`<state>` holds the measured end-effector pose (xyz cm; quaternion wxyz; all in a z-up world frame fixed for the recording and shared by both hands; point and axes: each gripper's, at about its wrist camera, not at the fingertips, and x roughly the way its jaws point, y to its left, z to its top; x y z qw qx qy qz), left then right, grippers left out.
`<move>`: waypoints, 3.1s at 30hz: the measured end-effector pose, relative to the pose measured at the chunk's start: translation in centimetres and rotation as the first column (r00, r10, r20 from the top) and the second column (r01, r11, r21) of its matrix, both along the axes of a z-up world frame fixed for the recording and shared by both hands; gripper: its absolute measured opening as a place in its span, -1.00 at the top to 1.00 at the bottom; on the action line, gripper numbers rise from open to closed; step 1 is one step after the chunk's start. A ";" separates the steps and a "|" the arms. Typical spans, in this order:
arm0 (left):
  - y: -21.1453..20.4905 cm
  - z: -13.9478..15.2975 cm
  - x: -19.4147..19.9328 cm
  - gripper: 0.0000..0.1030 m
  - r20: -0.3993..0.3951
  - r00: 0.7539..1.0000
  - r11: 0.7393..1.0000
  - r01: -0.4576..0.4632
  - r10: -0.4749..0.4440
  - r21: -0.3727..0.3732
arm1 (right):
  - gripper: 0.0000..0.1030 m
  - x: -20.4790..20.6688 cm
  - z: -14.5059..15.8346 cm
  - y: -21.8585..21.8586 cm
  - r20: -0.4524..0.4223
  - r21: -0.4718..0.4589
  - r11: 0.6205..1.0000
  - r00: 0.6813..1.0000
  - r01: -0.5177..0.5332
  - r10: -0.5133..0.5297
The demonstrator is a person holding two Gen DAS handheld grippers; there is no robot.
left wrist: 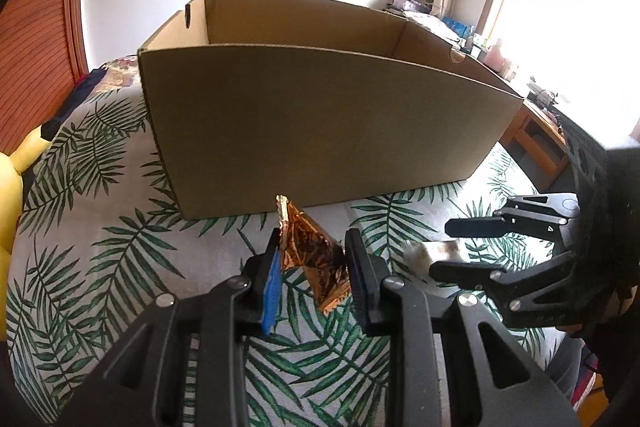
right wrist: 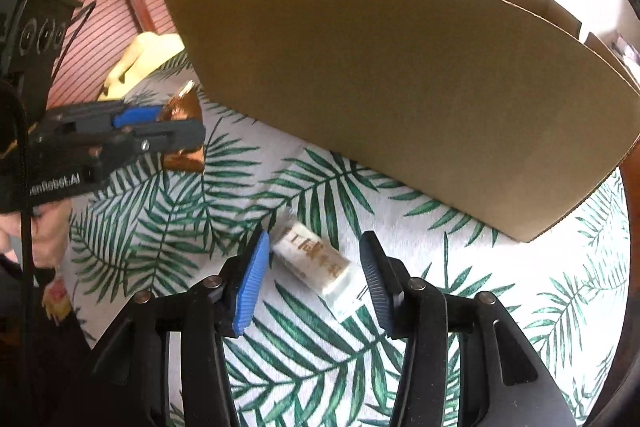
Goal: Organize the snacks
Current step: 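Grasp the gold foil pouch with the left tool while the right tool grasps the white printed bar, then lift both snacks over the box and open both tools to drop them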
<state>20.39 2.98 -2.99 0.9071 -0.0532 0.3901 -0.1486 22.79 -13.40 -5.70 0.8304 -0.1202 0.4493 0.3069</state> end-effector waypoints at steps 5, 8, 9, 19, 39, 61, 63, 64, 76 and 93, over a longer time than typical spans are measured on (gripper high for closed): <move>-0.1 0.2 -0.1 0.47 0.004 1.000 1.000 0.001 -0.001 0.004 | 0.07 -0.7 -0.2 0.0 0.009 -0.028 0.999 1.000 -0.028 0.028; 0.0 0.1 0.0 0.47 0.003 1.000 1.000 -0.001 0.001 0.004 | 0.07 -0.8 -0.4 0.2 0.020 -0.050 0.998 0.999 -0.033 0.034; 0.0 0.1 0.0 0.47 0.003 1.000 1.000 -0.001 0.001 0.004 | 0.08 -0.7 -0.5 0.3 0.018 -0.052 0.998 0.999 -0.033 0.034; 0.0 0.1 0.0 0.47 0.009 1.000 1.000 0.001 -0.001 0.001 | 0.62 -0.7 -0.7 0.8 0.051 -0.065 0.998 0.999 -0.007 0.011; -0.9 8.1 1.8 0.46 0.189 0.981 0.999 0.029 -0.033 0.020 | 0.62 -2.1 9.1 -3.6 0.276 0.113 0.990 0.955 0.082 -0.110; -0.9 9.7 8.1 0.46 0.231 0.973 1.000 0.003 -0.010 0.030 | 0.62 3.5 12.3 -2.5 0.382 0.201 0.972 0.904 0.122 -0.193; -0.8 9.1 8.7 0.46 0.220 0.975 1.000 -0.001 -0.006 0.032 | 0.62 4.3 11.7 -2.6 0.372 0.203 0.971 0.907 0.128 -0.198; -0.8 8.9 8.9 0.46 0.215 0.977 0.999 -0.003 -0.004 0.034 | 0.62 4.6 11.6 -2.6 0.369 0.204 0.970 0.908 0.132 -0.201; -1.5 7.3 10.4 0.46 0.182 0.983 0.999 -0.004 -0.006 0.051 | 0.61 6.8 9.2 -2.4 0.319 0.205 0.968 0.925 0.147 -0.208; -1.6 8.3 8.5 0.15 0.198 0.980 0.997 -0.029 0.014 0.069 | 0.50 6.0 9.2 -3.1 0.292 0.214 0.959 0.924 0.187 -0.246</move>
